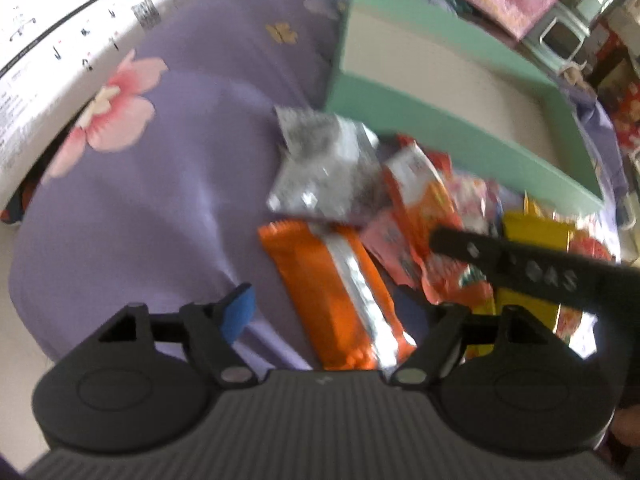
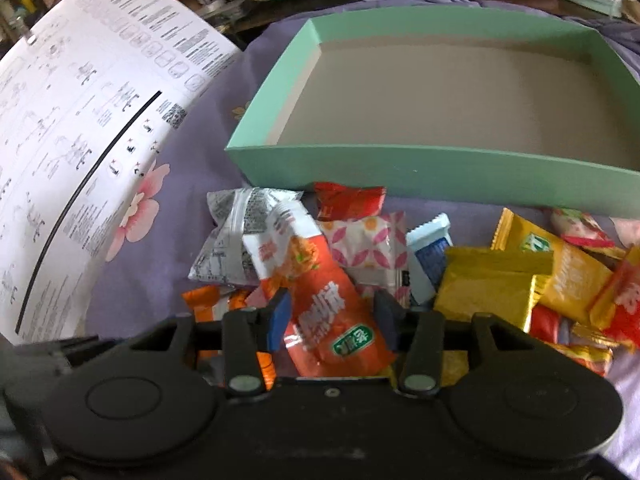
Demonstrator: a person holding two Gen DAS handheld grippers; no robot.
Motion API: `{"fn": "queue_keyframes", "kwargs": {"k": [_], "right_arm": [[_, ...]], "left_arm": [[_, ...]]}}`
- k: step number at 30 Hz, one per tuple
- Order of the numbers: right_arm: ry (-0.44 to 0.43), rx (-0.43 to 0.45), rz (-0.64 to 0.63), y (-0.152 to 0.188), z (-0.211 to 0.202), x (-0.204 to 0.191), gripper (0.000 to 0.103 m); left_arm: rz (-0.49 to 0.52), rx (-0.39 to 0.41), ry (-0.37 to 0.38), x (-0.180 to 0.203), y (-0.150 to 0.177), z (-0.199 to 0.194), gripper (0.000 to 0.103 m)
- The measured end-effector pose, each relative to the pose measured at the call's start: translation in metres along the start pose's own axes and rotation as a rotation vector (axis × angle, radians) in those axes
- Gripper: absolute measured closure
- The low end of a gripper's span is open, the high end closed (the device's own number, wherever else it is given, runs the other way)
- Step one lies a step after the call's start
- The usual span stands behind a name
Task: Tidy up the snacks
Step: 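Grasp the orange-and-silver bar with the left tool while the right tool grasps the orange pouch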
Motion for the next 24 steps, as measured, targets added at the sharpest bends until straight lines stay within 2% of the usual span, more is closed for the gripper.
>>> {"fn": "queue_keyframes", "kwargs": {"k": [2, 4, 5, 6, 10, 12, 14, 17, 18, 19, 20, 22, 23, 24], "right_arm": [[-0.016, 0.001, -0.019, 0.001, -0.002, -0.001, 0.059], [-0.028, -0.001, -0.029, 0.003, -0.007, 0.001, 0.059], [-0.032, -0.004, -0.025, 0.002, -0.008, 0.002, 0.059], [-0.036, -0.005, -0.021, 0.002, -0.009, 0.004, 0.059], [-0.061, -0.014, -0.023, 0.001, -0.008, 0.006, 0.058], [-0.065, -0.019, -0.048, -0.001, -0.004, 0.001, 0.052], [-0.068, -0.023, -0.083, -0.002, 0.001, -0.007, 0.034], [-0.04, -0.03, -0.152, 0.0, 0.011, -0.021, 0.03], [-0.021, -0.026, -0.174, 0.002, 0.012, -0.025, 0.032], [0.015, -0.015, -0.194, 0.005, 0.011, -0.028, 0.045], [0.031, -0.008, -0.201, 0.006, 0.009, -0.03, 0.061], [0.026, 0.003, -0.175, 0.005, 0.0, -0.03, 0.07], [0.041, 0.013, -0.173, 0.005, -0.004, -0.029, 0.08], [0.045, 0.019, -0.164, 0.005, -0.008, -0.027, 0.083]], "left_arm": [[0.032, -0.021, -0.024, 0.009, 0.006, 0.008, 0.025], [0.068, 0.002, -0.059, 0.018, 0.008, 0.013, 0.025], [0.101, 0.013, -0.076, 0.022, 0.009, 0.014, 0.037], [0.141, 0.029, -0.091, 0.026, 0.01, 0.014, 0.041], [0.167, 0.036, -0.081, 0.014, 0.007, 0.008, 0.047], [0.156, 0.045, -0.096, 0.002, 0.003, 0.004, 0.047], [0.122, 0.039, -0.084, -0.01, -0.001, 0.001, 0.046], [0.091, 0.037, -0.096, -0.019, -0.001, 0.0, 0.044], [0.094, 0.042, -0.098, -0.019, 0.001, 0.0, 0.044], [0.102, 0.049, -0.101, -0.018, 0.002, 0.0, 0.044], [0.113, 0.057, -0.102, -0.017, 0.003, 0.0, 0.051], [0.119, 0.069, -0.092, -0.015, 0.003, -0.002, 0.052], [0.121, 0.074, -0.082, -0.015, 0.003, -0.004, 0.052], [0.122, 0.081, -0.071, -0.014, 0.003, -0.006, 0.052]]}}
Point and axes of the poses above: each gripper's, at about its wrist camera, not at the fingertips, and z roughly the way its jaws point, x to its right, y to its underside, the point moved 2 cm from there along z, roughly the way its jaws point, and after that the axes turned 8 degrees about -z, right-handed, at the moved point
